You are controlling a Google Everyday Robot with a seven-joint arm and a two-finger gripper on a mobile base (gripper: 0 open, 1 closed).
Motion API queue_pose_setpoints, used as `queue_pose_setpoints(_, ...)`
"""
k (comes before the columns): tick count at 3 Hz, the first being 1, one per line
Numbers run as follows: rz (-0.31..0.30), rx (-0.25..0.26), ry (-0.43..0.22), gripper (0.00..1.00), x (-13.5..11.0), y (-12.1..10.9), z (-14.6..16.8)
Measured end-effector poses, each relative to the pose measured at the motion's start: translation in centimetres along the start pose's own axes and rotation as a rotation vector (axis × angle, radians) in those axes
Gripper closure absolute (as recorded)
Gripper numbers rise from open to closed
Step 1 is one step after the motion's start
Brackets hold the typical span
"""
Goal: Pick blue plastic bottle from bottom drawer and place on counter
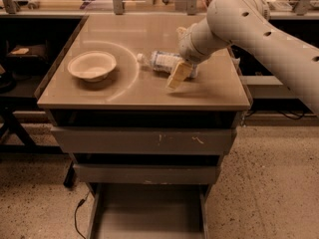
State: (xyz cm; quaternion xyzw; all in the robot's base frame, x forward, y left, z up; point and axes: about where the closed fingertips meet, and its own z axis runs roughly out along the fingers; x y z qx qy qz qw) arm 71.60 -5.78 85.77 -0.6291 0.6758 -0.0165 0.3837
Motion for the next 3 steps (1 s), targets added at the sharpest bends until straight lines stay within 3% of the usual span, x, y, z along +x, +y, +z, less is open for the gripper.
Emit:
queue_pose_setpoints(1,0.02,0.087,0.072,0.0,-0.4,-2.2,-4.2)
queue_pose_setpoints(3,0.014,0.375,0.33,0.0,-4.7,-8.8,-20.6)
